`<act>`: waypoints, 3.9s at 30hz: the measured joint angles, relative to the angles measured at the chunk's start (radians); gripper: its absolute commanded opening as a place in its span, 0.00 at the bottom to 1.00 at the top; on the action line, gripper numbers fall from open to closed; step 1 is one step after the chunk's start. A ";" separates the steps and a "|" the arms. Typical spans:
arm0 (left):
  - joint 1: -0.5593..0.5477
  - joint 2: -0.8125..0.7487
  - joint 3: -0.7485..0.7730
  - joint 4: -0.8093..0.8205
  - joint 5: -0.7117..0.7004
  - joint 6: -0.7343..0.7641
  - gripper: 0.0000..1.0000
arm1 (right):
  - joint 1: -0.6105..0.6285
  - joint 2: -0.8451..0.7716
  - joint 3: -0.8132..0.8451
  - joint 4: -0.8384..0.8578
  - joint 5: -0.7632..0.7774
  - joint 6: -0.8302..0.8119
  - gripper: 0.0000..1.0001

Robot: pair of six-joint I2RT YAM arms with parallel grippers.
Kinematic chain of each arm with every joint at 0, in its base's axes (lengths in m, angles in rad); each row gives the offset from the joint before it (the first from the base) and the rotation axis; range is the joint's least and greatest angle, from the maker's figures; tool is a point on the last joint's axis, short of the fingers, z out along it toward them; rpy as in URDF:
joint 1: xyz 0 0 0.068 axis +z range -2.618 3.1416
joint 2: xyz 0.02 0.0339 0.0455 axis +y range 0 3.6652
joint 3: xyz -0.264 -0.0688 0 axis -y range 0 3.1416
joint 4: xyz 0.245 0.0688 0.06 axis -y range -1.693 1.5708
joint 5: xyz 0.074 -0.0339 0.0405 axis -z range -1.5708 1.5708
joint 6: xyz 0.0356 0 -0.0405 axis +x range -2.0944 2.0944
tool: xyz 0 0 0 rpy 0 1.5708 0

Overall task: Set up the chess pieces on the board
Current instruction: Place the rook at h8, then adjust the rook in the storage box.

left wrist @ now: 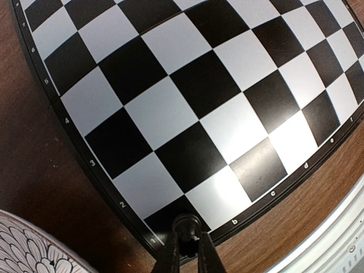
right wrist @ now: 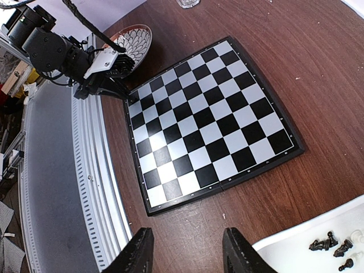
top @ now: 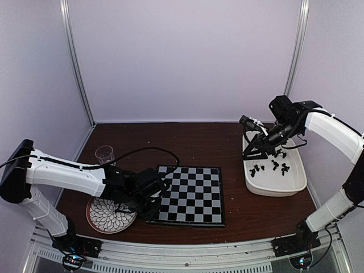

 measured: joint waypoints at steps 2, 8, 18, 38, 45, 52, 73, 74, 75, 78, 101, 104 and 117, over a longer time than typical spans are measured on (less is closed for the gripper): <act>0.000 0.000 0.000 0.000 0.000 0.000 0.00 | 0.000 -0.001 0.000 0.000 0.000 0.000 0.45; 0.000 0.000 0.000 0.000 0.000 0.000 0.00 | 0.000 -0.003 -0.006 0.003 0.000 0.000 0.45; 0.000 0.001 0.000 0.000 0.000 0.000 0.00 | 0.000 -0.005 -0.013 0.010 0.000 0.000 0.45; 0.000 0.007 -0.001 0.000 -0.001 0.002 0.04 | 0.000 -0.019 -0.020 0.013 0.000 0.000 0.45; 0.000 0.005 -0.001 -0.002 -0.010 0.011 0.22 | 0.000 -0.019 -0.020 0.015 0.001 0.000 0.45; 0.000 -0.038 -0.001 -0.002 -0.030 0.030 0.40 | 0.000 -0.019 -0.020 0.015 0.001 0.000 0.45; 0.321 -0.035 0.435 -0.063 -0.130 0.338 0.86 | -0.329 -0.097 -0.077 0.272 0.159 0.256 0.64; 0.334 -0.022 0.468 -0.072 -0.141 0.351 0.89 | -0.358 -0.114 -0.083 0.290 0.182 0.274 0.71; 0.344 -0.013 0.492 -0.081 -0.149 0.361 0.94 | -0.381 -0.127 -0.087 0.304 0.203 0.294 0.76; 0.376 0.002 0.535 -0.104 -0.168 0.382 0.98 | -0.428 -0.163 -0.093 0.344 0.258 0.349 1.00; 0.471 0.016 0.511 -0.074 -0.050 0.418 0.78 | -0.460 -0.060 -0.026 0.269 0.438 0.295 0.78; 0.471 -0.003 0.469 -0.037 0.045 0.410 0.73 | -0.460 0.006 -0.018 0.231 0.447 0.250 0.68; 0.405 -0.006 0.453 0.029 0.213 0.403 0.70 | -0.451 0.280 0.040 0.129 0.516 0.137 0.40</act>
